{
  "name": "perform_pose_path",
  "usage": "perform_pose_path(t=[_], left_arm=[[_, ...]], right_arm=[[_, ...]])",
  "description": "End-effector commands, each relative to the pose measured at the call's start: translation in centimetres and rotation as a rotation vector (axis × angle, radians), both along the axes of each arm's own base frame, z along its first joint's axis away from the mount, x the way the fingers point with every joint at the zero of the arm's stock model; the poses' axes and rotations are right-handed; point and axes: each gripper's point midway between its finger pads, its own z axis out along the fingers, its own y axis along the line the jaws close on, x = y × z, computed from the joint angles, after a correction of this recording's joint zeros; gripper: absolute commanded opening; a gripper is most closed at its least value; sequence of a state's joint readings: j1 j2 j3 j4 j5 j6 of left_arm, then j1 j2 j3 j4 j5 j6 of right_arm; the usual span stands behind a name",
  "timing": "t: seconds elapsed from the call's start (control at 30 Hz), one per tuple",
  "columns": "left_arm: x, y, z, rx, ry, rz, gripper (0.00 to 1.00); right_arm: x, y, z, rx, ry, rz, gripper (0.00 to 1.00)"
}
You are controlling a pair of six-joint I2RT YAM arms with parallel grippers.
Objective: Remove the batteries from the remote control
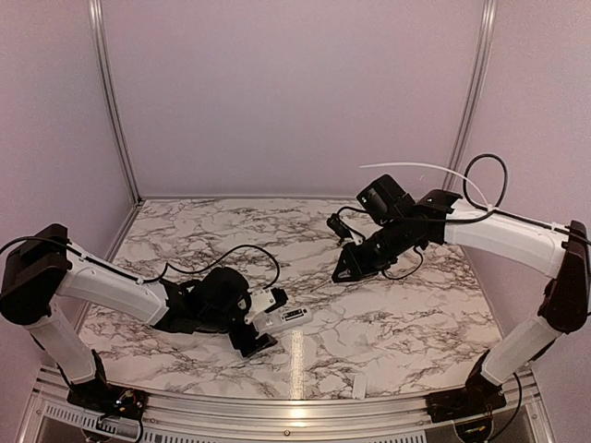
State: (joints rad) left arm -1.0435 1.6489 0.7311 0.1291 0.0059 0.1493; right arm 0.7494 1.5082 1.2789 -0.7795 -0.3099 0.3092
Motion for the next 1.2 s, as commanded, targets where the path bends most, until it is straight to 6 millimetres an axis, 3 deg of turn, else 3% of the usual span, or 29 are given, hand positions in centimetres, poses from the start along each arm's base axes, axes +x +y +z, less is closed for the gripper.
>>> perform_pose_path(t=[0.0, 0.17, 0.3, 0.73, 0.93, 1.03, 1.17], left_arm=[[0.0, 0.3, -0.6, -0.001, 0.038, -0.046, 0.91], [0.5, 0.3, -1.2, 0.009, 0.046, -0.045, 0.85], [0.7, -0.2, -1.7, 0.021, 0.068, -0.053, 0.8], [-0.8, -0.4, -1.6, -0.024, 0.265, 0.076, 0.71], [-3.0, -2.5, -1.5, -0.076, 0.359, 0.054, 0.71], [-2.5, -3.2, -1.1, -0.11, 0.368, 0.092, 0.71], [-0.1, -2.6, -1.0, -0.064, 0.307, 0.219, 0.73]], right_arm=[[-1.2, 2.5, 0.0, 0.028, 0.021, 0.072, 0.0], [-2.0, 4.6, -1.8, -0.013, 0.062, 0.109, 0.0], [-1.7, 5.1, -2.1, 0.0, 0.077, 0.068, 0.0], [-1.4, 2.7, -2.0, -0.032, 0.054, -0.038, 0.0], [-1.1, 1.4, -1.6, -0.015, 0.043, -0.079, 0.0], [-1.1, 0.9, -1.4, -0.016, 0.039, -0.093, 0.0], [-1.4, 0.3, -1.3, -0.008, 0.039, -0.111, 0.0]])
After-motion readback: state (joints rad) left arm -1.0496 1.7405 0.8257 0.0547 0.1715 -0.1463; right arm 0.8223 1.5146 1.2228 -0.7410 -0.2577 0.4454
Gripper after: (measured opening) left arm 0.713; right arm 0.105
